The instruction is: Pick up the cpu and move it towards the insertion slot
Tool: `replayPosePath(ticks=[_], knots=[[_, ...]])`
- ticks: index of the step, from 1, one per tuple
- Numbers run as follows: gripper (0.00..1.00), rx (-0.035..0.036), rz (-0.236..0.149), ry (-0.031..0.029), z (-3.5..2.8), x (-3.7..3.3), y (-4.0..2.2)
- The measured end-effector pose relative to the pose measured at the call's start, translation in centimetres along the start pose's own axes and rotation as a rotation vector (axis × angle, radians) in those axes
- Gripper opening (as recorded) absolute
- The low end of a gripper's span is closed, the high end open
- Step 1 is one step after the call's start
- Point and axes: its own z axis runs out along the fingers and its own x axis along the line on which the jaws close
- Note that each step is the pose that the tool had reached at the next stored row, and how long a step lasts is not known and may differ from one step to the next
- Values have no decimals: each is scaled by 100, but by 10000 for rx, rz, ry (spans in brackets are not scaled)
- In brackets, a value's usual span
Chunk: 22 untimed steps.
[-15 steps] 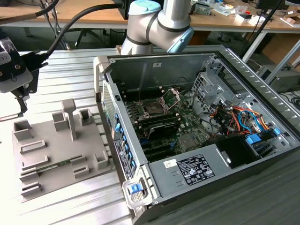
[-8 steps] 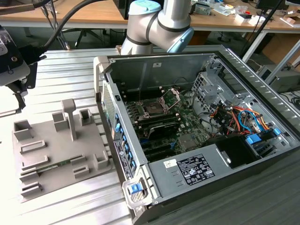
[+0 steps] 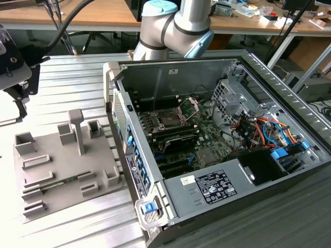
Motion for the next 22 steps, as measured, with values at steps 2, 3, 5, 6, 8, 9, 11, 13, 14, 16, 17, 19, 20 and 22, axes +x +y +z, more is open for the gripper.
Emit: replayPosePath(ticks=[2,3,5,6,8,9,11,13,14,16,17,19,20,22], knots=[[55,0,0,0,-13,0,1],[55,0,0,0,-20,0,1],[55,0,0,0,-32,0,1],[55,0,0,0,-39,0,1],[55,0,0,0,-60,0,2],[55,0,0,-1,-71,0,3],[55,0,-1,0,-83,0,3],[55,0,0,0,-95,0,3],[55,0,0,0,-103,0,4],[55,0,0,-1,-114,0,4],[55,0,0,0,-119,0,4],[55,0,-1,0,-143,0,5],[55,-1,0,-1,-152,0,5],[55,0,0,0,-176,0,6]])
